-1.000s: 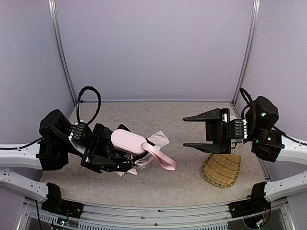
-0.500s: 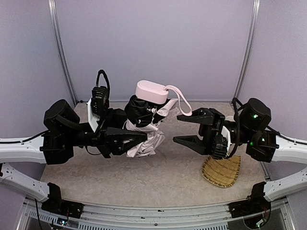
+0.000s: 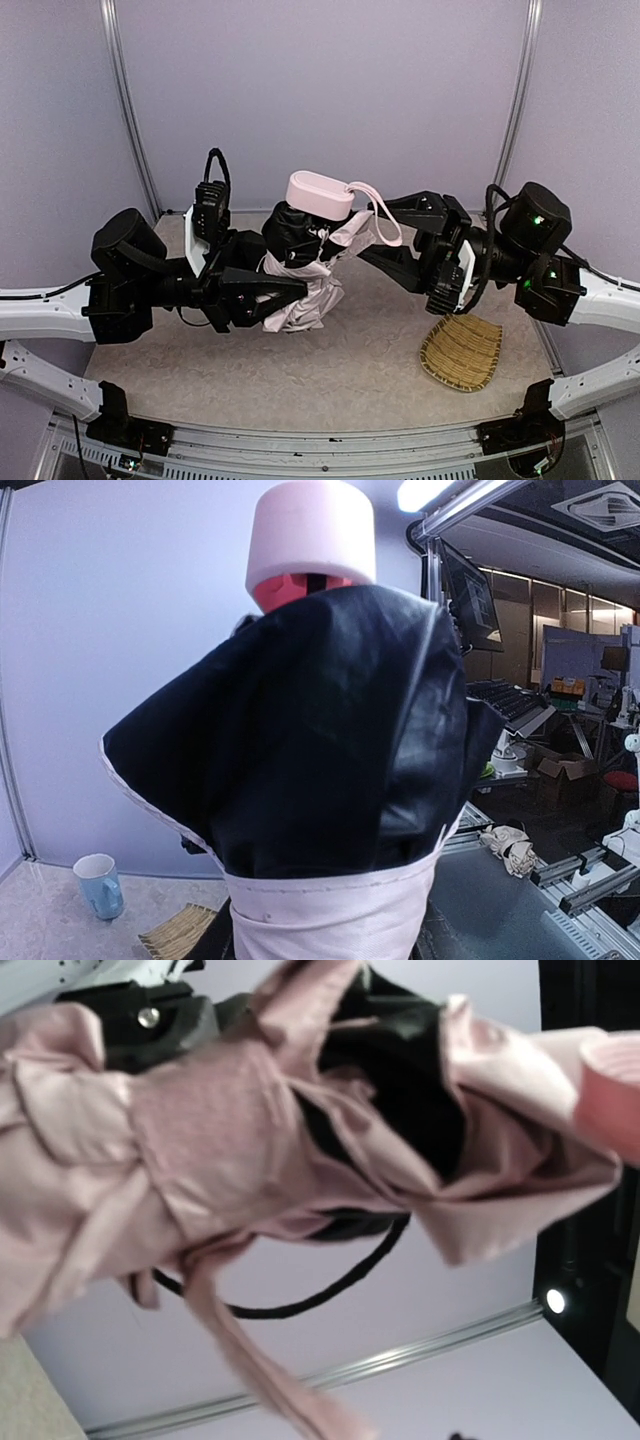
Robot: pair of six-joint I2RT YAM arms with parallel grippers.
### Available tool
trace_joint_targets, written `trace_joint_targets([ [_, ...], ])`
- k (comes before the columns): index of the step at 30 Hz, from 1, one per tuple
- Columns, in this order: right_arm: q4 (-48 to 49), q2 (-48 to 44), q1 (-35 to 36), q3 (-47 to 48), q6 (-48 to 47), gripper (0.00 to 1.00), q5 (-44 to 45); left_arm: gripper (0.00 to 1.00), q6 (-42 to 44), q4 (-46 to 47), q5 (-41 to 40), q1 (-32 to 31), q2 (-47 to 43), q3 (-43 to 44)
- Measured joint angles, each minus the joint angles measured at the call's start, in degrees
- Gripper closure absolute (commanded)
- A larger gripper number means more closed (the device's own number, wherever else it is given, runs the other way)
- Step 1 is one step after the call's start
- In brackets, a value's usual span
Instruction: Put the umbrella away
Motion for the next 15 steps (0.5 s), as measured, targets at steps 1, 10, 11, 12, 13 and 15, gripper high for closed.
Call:
trace_joint_targets([
  [1,-0.37,0.13,0.00,0.42,-0.57,0.44,0.09,1.00,0.02,-0.11,0.00,-0.11,0.00,0.00],
  [10,-6.27,0.92,0.02,3.34,-5.81,0.64,-0.74,1.00,0.35,-1.33,0.00,-0.46,0.00,0.00],
  [11,-6.69,0.90,0.02,3.34,-6.12,0.64,-0.98,1.00,0.42,-1.44,0.00,-0.46,0.00,0.00],
  [12,-6.97,0.90,0.00,3.32,-6.32,0.64,-1.22,1.00,0.44,-1.53,0.00,-0.46,0.00,0.00],
  [13,-7.21,0.90,0.02,3.30,-6.40,0.64,-1.42,1.00,0.46,-1.60,0.00,-0.46,0.00,0.00],
  [15,-7.34,0.90,0.02,3.30,-6.58,0.62,-1.75,1.00,0.48,-1.68,0.00,-0.46,0.00,0.00],
])
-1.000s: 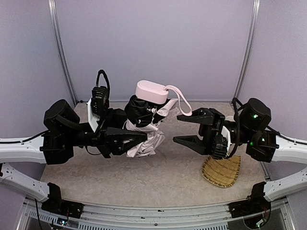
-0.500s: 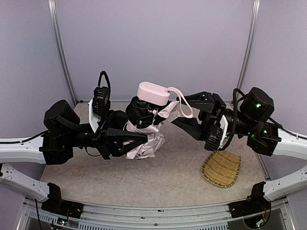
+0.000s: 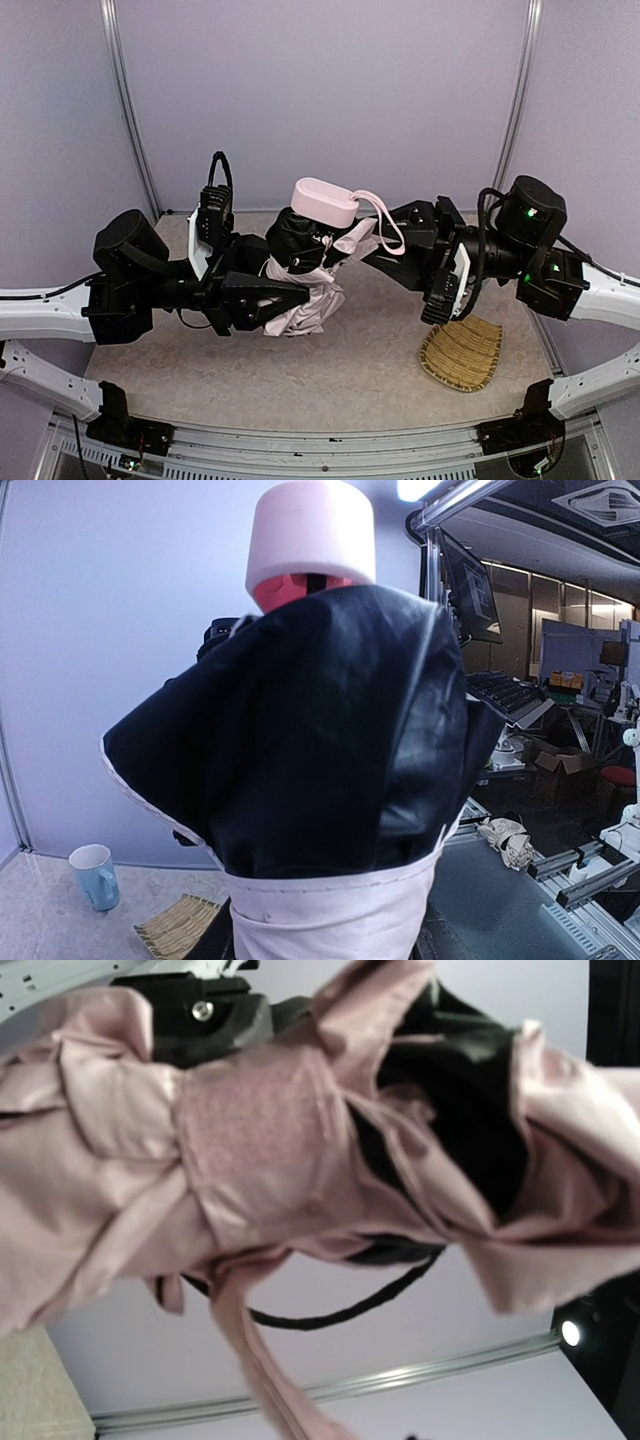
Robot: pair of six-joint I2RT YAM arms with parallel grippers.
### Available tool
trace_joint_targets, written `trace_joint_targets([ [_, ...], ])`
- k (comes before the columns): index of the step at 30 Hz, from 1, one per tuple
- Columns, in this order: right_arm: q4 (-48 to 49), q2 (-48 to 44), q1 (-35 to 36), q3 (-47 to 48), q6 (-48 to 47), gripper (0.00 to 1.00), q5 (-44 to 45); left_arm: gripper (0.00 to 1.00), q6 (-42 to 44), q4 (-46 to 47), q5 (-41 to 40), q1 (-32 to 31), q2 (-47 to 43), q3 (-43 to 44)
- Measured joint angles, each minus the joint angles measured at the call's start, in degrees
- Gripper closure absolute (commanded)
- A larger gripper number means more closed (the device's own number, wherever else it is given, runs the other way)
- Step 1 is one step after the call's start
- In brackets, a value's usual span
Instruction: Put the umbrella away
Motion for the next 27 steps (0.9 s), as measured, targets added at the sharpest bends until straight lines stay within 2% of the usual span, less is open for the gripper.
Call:
trace_joint_targets([
  [2,-0.31,0.00,0.00,0.00,-0.17,0.66,-0.46,1.00,0.04,0.00,0.00,0.00,0.00,0.00],
  [5,-0.94,0.00,0.00,0.00,-0.50,0.83,-0.94,1.00,0.17,-0.04,0.00,0.00,-0.02,0.00],
  [11,-2.38,0.00,0.00,0.00,0.04,0.99,-2.05,1.00,0.42,-0.07,0.00,0.00,-0.04,0.00],
  [18,-3.76,0.00,0.04,-0.11,5.31,1.00,-5.07,1.00,1.29,-0.79,-1.09,-0.07,-1.60,-0.26],
  [22,-6.88,1.14,0.07,1.31,14.84,1.00,-5.92,1.00,2.45,-1.79,-2.21,-0.42,-2.73,-1.36],
  [27,-14.60,7.98,0.07,8.81,28.65,1.00,-8.07,1.00,5.29,-3.23,-5.88,-0.33,-4.81,-1.40],
])
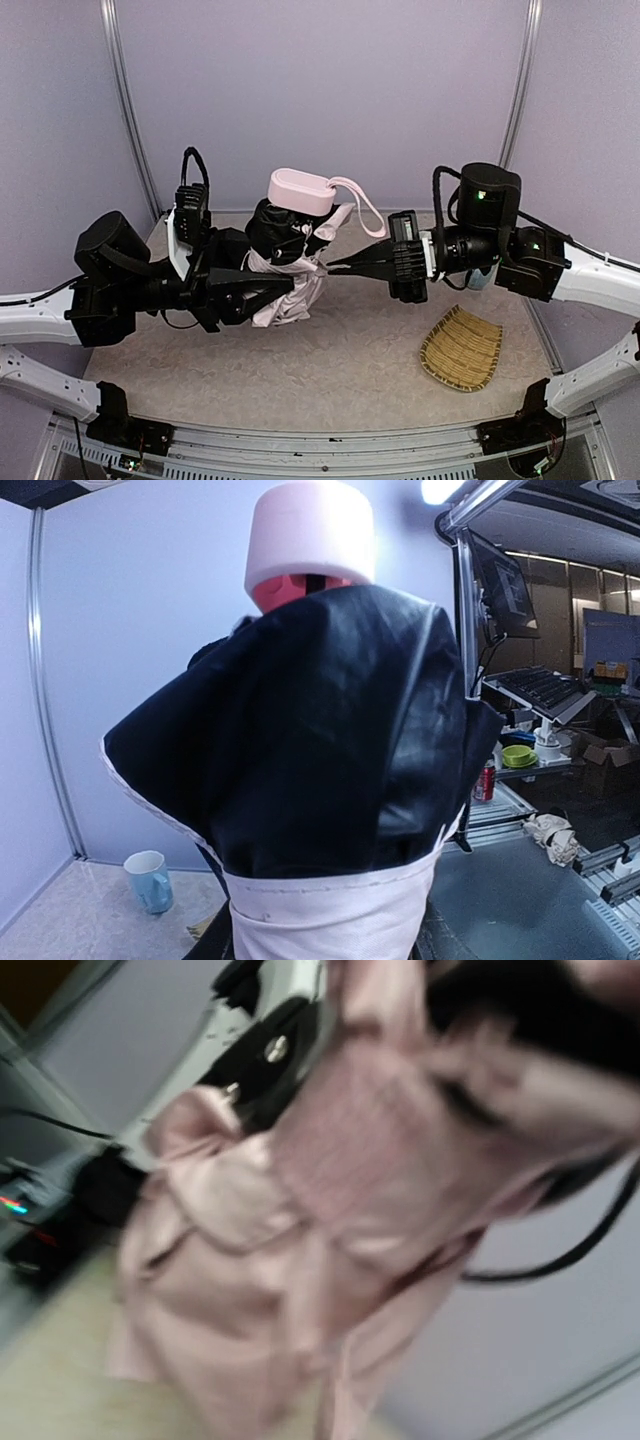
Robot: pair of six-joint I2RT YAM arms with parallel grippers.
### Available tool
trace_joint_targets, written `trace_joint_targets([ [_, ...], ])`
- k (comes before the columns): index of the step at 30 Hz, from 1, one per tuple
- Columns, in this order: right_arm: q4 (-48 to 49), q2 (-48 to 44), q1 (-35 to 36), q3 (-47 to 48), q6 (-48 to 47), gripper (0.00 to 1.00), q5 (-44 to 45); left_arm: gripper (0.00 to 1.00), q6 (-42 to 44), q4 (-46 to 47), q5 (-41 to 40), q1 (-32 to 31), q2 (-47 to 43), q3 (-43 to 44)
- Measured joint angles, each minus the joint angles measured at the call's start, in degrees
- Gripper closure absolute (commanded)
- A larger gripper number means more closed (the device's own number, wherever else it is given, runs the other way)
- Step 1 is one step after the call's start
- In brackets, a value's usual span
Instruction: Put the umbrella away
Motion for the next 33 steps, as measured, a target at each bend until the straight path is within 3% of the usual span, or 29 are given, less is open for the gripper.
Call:
trace_joint_targets([
  [10,-5.73,1.29,-1.86,0.04,21.18,1.00,-4.33,1.00,9.18,-12.63,-11.72,-0.09,-1.53,-0.39],
  [16,-5.64,1.18,-2.34,-0.48,28.68,1.00,-3.28,1.00,12.31,-16.41,-16.33,-0.81,-1.53,-0.04],
  [24,-1.49,3.34,-2.25,-0.87,32.89,1.00,-2.49,1.00,12.79,-13.42,-23.45,-2.21,0.44,-0.04],
  [33,-3.89,4.63,-1.95,-0.07,32.06,1.00,5.42,1.00,14.23,-12.90,-34.32,-3.34,4.17,0.44],
])
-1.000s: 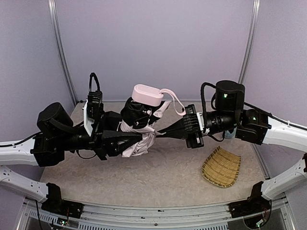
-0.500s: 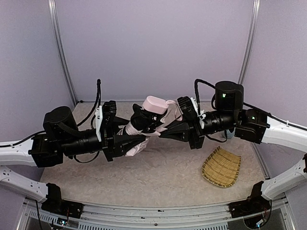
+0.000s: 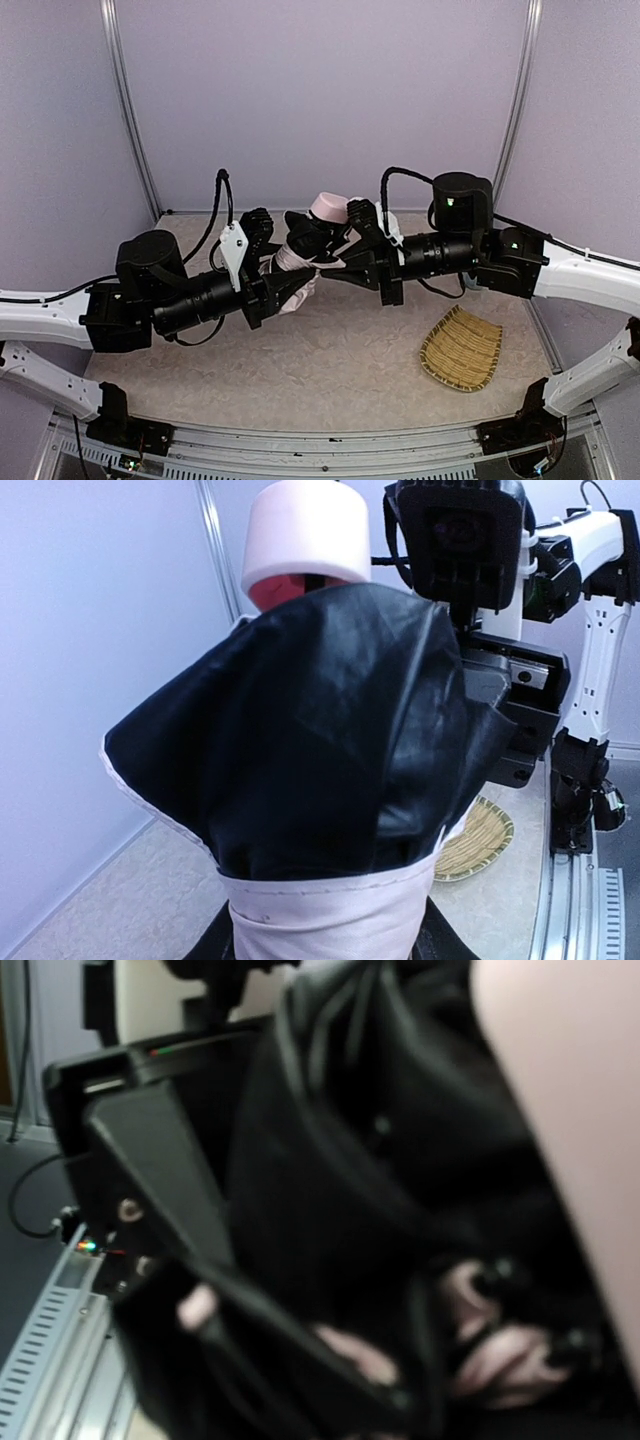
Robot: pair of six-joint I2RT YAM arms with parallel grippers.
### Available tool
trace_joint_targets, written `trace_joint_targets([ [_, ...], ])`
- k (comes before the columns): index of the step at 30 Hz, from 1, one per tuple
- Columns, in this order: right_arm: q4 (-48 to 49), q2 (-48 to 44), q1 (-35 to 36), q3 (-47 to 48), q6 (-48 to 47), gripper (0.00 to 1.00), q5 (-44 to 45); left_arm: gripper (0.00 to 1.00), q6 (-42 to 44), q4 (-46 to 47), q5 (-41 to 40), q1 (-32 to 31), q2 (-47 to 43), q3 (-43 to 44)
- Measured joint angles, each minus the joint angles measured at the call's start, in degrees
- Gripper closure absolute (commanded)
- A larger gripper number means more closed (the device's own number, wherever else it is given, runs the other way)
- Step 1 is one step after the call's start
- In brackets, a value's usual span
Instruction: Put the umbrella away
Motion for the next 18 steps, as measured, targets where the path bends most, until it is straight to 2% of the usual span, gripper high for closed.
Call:
trace_joint_targets([
  [5,0.24,0.04,-0.28,0.00,0.13,0.96,1.57,1.00,0.68,1.22,-3.98,-0.50,2.12,0.74],
  [11,2.29,0.07,-0.61,-0.26,0.55,0.89,-0.59,1.00,1.09,2.51,-6.10,-1.03,2.05,0.87],
  [18,8.44,-5.42,3.39,-3.45,-0.79,0.84,-17.57,1.00,1.70,0.44,-15.13,1.46,2.36,0.42],
])
